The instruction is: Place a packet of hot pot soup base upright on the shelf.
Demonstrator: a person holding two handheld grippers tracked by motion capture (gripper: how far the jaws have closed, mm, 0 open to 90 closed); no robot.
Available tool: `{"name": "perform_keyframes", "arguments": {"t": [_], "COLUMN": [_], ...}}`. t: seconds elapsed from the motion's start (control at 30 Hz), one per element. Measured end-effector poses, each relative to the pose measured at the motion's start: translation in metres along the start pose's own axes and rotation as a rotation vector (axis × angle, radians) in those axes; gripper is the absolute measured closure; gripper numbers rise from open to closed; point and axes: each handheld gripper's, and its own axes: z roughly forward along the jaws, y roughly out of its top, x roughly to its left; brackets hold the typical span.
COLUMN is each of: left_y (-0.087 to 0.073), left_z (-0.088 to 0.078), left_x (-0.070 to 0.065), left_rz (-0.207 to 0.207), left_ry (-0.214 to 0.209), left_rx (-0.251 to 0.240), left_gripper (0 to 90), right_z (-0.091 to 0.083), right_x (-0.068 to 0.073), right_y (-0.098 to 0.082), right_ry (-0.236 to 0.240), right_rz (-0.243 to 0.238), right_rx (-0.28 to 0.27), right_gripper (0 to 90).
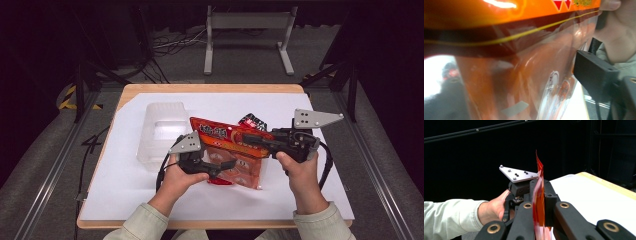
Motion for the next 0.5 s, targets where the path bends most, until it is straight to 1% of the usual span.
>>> {"name": "perform_keyframes", "arguments": {"t": [0.03,0.07,0.13,0.17,0.2,0.23,0.27,0.33,0.5], "left_y": [0.0000,0.0003,0.0007,0.0007,0.0010,0.0010,0.0014,0.0020,0.0026], "left_z": [0.0000,-0.0011,-0.0018,-0.0018,-0.0023,-0.0023,-0.0023,-0.0027,-0.0039], "left_x": [0.0000,-0.0007,-0.0016,-0.0016,-0.0030,-0.0030,-0.0039,-0.0052,-0.0065], "left_rz": [0.000,0.019,0.033,0.033,0.041,0.041,0.042,0.044,0.037], "left_ry": [0.000,-0.010,-0.027,-0.027,-0.041,-0.041,-0.048,-0.056,-0.057], "left_rx": [0.000,-0.002,-0.002,-0.002,0.004,0.004,0.008,0.016,0.026], "left_gripper": [29.8,34.2,40.1,46.6,50.9,53.4,53.4,60.6,63.9], "right_z": [0.0000,-0.0014,-0.0032,-0.0032,-0.0051,-0.0051,-0.0058,-0.0061,-0.0053], "right_x": [0.0000,0.0002,-0.0002,-0.0002,-0.0015,-0.0015,-0.0021,-0.0038,-0.0045], "right_y": [0.0000,0.0001,-0.0003,-0.0003,-0.0009,-0.0009,-0.0013,-0.0027,-0.0032], "right_ry": [0.000,-0.002,-0.004,-0.004,-0.010,-0.010,-0.014,-0.009,-0.006], "right_rz": [0.000,-0.001,0.000,0.000,0.002,0.002,0.004,0.012,0.010], "right_rx": [0.000,-0.009,-0.020,-0.020,-0.025,-0.025,-0.027,-0.032,-0.031], "right_gripper": [90.0,90.0,90.0,90.0,90.0,90.0,90.0,90.0,90.0]}}
